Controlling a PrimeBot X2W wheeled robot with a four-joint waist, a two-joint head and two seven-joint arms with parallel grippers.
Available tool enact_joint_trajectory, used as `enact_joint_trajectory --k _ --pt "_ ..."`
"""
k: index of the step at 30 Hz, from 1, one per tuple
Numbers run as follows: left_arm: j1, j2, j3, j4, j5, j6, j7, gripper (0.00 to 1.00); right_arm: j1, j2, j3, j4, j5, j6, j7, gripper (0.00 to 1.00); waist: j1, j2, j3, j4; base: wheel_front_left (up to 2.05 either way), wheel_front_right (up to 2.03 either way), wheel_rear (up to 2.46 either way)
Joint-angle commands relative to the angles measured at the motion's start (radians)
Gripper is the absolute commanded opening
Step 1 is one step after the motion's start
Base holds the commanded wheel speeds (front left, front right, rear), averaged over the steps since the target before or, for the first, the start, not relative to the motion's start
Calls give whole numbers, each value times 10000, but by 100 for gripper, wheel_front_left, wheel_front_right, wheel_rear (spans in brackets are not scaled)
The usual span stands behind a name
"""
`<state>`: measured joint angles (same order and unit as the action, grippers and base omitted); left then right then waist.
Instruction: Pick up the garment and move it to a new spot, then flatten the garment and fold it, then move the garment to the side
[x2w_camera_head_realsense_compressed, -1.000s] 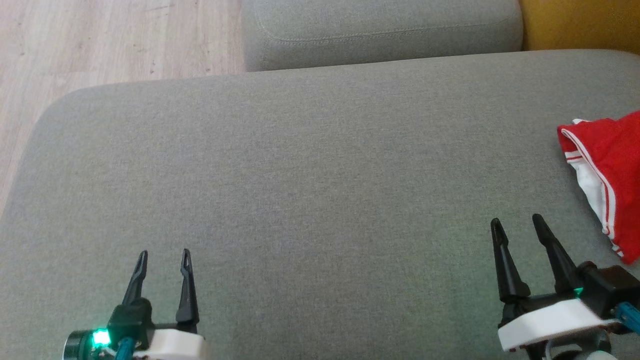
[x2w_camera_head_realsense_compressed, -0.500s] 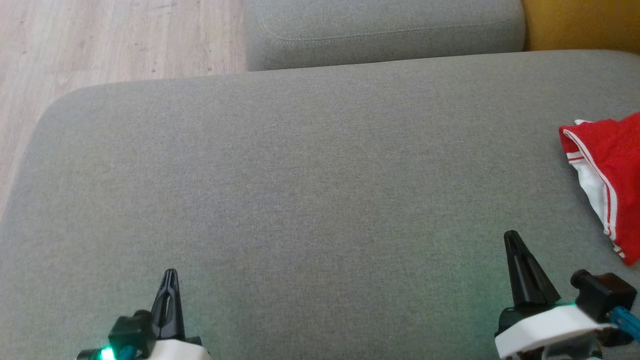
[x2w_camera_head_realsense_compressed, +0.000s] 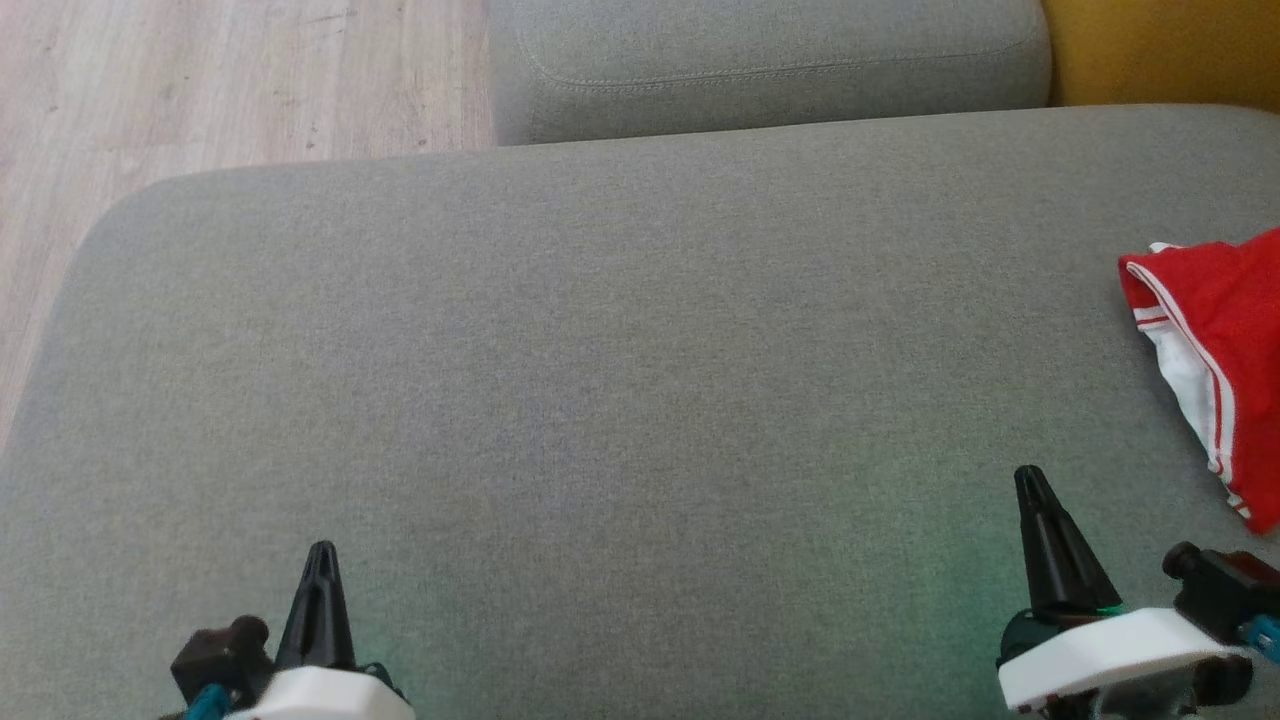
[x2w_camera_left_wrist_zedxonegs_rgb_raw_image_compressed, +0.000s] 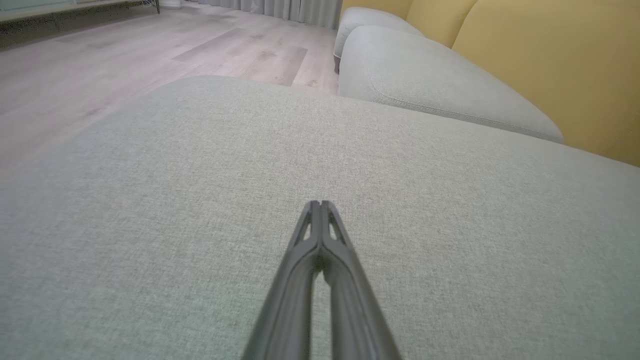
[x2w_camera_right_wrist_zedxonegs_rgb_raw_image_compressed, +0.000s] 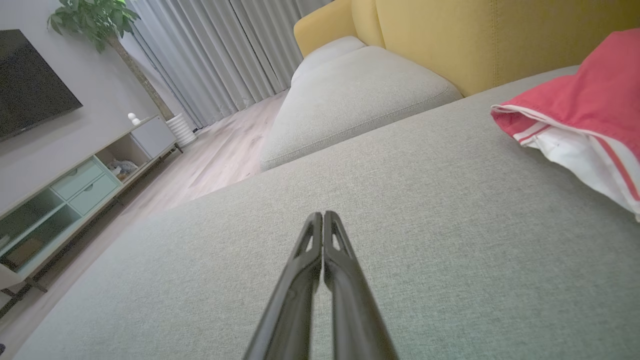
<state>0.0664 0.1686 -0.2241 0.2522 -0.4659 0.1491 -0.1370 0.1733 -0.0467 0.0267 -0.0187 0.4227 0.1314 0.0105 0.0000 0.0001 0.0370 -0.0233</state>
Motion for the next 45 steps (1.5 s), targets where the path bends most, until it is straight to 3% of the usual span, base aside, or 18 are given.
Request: enact_joint_trajectory --k 1,45 --pt "-453 21 252 -241 -295 -85 56 0 -465 -166 -16 -244 346 -1 -4 0 0 -1 -5 3 0 0 0" --pt "-987 -396 1446 -180 -5101 -1232 987 0 -1432 -321 -311 952 5451 -4 197 0 0 -1 -145 100 0 0 0"
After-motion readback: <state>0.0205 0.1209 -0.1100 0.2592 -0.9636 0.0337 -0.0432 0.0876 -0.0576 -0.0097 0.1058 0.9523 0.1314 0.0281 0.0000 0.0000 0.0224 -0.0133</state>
